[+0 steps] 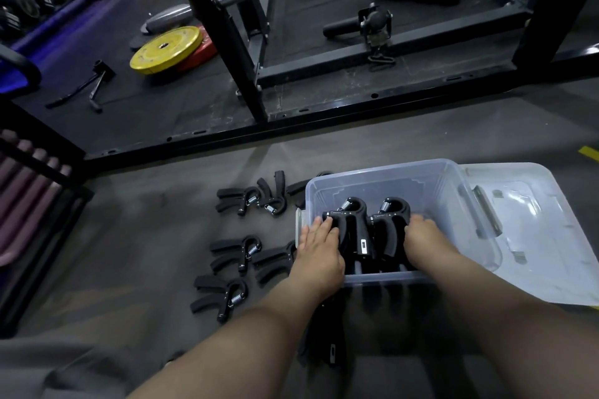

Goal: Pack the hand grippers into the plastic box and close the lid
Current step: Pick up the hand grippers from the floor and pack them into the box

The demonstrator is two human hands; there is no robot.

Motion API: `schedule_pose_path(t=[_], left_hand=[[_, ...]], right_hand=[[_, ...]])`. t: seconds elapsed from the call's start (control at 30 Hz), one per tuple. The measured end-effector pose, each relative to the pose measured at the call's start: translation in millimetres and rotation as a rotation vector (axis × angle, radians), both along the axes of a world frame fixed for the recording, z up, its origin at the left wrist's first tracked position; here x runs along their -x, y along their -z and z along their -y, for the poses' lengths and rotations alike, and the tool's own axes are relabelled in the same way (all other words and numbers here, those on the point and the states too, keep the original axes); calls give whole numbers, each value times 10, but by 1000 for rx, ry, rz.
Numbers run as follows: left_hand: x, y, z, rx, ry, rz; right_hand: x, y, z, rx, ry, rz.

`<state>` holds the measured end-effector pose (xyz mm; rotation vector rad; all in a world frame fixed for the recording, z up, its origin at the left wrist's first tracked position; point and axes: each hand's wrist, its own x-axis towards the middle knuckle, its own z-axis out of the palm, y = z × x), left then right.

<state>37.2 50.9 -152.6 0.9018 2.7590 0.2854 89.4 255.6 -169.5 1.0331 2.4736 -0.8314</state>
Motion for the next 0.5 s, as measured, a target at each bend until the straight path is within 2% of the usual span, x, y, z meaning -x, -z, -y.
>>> schedule_pose_path(t=[0.13, 0.33, 0.43, 0.5], left_hand=[[-6, -13, 9, -45, 0, 10], [6, 55, 304, -213, 84, 7], [16, 122, 479, -242, 80, -33], [20, 128, 549, -256, 70, -42]], right_hand=[[4, 24, 12, 4, 14, -2], [66, -25, 78, -7, 77, 57], [83, -104, 194, -155, 11, 7], [126, -135, 312, -269, -100, -131]])
